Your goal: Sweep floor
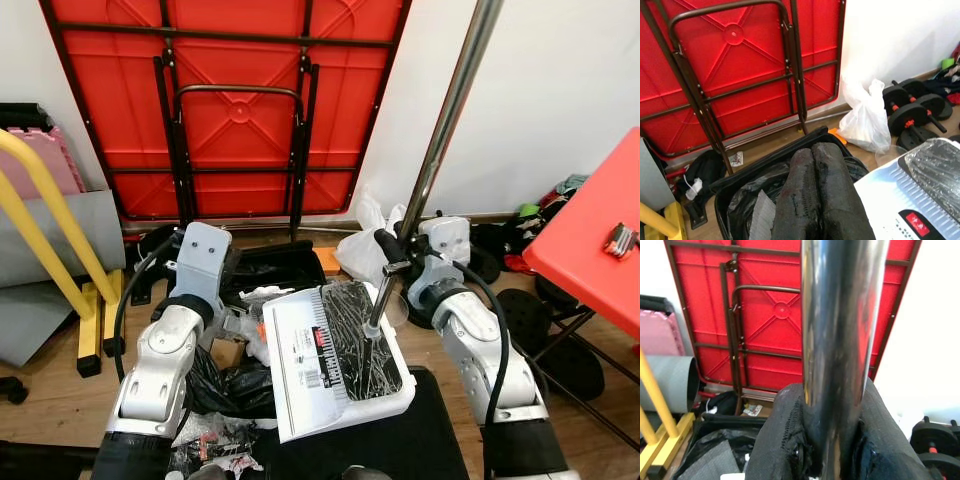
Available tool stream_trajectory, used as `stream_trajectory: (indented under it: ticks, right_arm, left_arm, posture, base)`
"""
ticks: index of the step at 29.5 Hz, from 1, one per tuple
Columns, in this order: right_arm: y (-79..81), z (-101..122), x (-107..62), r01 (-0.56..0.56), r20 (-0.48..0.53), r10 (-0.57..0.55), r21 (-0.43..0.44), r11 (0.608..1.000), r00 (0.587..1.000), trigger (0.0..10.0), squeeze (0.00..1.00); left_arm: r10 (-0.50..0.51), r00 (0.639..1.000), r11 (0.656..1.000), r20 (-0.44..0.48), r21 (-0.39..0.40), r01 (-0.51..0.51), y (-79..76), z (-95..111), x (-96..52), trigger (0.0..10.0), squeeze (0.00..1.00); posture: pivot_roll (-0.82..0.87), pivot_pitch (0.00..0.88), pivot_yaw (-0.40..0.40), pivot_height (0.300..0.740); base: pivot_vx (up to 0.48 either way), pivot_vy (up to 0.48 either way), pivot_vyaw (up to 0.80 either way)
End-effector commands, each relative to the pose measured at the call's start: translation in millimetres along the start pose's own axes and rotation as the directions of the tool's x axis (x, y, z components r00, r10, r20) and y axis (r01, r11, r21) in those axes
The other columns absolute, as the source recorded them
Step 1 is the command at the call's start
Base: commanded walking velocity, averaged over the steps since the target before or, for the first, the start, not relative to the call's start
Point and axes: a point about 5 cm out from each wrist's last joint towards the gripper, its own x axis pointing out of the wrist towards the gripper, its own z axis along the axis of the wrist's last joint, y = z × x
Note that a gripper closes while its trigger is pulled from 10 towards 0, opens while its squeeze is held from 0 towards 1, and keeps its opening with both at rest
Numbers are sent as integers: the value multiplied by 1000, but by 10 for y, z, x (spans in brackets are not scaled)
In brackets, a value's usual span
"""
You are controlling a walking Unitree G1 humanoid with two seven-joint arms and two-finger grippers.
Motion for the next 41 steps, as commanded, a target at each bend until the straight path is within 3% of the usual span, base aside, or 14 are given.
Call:
stream_trajectory:
  ticks: [1,13,17,41]
  right_arm:
    - [-55,127,3,23,69,-22,-12,1000,997,10000,0]
    - [-36,116,5,-1,68,4,-46,999,998,10000,0]
    - [-30,95,7,0,69,1,-14,1000,998,10000,0]
    - [-80,92,27,25,61,-24,-10,1000,998,10000,0]
  left_arm:
    - [26,1000,1000,-17,0,-26,-28,-31,14,10000,0]
    - [20,1000,1000,-18,11,-20,-42,-35,21,10000,0]
    - [18,1000,1000,-18,13,-17,-47,-37,21,10000,0]
    - [11,1000,1000,-15,17,-11,-58,-32,32,10000,0]
  posture:
    - [-118,38,-136,740]
    - [-116,33,-138,740]
    - [-117,33,-138,740]
    - [-119,35,-139,740]
  base:
    - [-255,0,-800]
    - [-269,0,-85]
    - [-276,0,0]
    - [-277,0,0]
